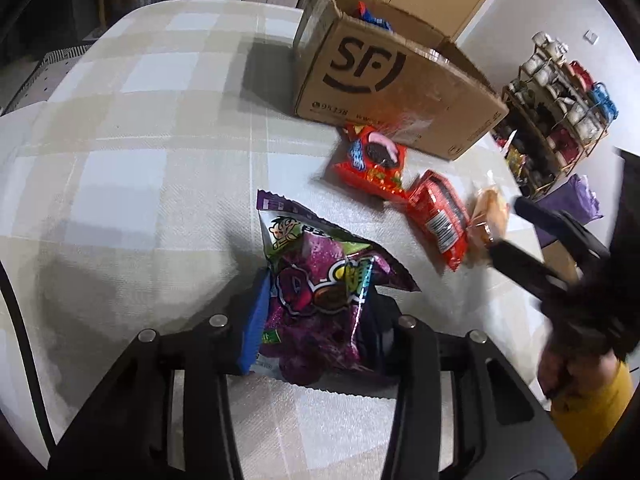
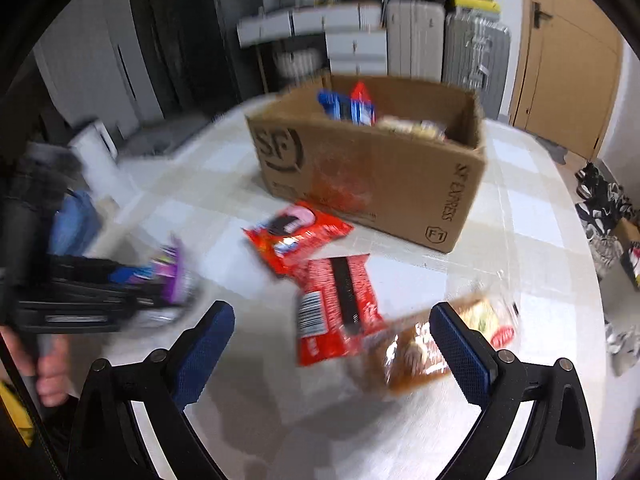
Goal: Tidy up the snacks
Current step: 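Grasp the red wafer packet with the right gripper while the left gripper holds the purple bag, then carry the purple bag and red wafer packet with both grippers over the box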
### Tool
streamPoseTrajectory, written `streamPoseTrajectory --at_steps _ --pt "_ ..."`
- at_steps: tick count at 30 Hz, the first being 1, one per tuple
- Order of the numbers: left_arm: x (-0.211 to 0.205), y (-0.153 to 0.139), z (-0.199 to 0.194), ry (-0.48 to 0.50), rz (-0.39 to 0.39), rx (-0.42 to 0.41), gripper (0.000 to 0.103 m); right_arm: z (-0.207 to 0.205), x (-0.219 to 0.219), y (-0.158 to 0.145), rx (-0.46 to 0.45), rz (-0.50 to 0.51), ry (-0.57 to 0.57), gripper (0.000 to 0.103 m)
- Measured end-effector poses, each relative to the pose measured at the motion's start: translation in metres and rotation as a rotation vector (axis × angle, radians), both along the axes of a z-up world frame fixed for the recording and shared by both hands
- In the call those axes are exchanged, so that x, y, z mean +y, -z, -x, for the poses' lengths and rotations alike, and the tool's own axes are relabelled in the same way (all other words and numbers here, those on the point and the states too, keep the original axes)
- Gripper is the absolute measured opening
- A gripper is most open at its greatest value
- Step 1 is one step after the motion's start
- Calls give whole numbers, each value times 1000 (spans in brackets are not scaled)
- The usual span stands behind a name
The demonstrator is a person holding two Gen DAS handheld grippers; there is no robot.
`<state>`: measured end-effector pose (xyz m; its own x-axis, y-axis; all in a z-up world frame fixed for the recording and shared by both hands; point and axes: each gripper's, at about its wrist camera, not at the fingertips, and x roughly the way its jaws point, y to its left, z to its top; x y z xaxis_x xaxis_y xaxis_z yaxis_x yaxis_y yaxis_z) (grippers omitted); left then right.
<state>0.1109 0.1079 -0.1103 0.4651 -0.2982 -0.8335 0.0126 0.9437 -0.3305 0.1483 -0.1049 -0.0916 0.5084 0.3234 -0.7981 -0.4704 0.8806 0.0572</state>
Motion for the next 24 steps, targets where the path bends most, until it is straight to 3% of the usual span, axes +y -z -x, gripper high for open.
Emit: streamPoseTrajectory --at_steps 6,12,17,24 --pt "32 -17 9 -42 120 -42 38 -37 15 20 131 68 -26 87" --pt "48 -30 9 -55 170 -69 38 -47 27 37 173 150 -58 75" --pt "51 -28 7 -60 187 -62 38 -45 32 39 150 167 -75 47" --pt "49 -29 9 -63 180 -69 38 -26 30 30 113 129 -90 45"
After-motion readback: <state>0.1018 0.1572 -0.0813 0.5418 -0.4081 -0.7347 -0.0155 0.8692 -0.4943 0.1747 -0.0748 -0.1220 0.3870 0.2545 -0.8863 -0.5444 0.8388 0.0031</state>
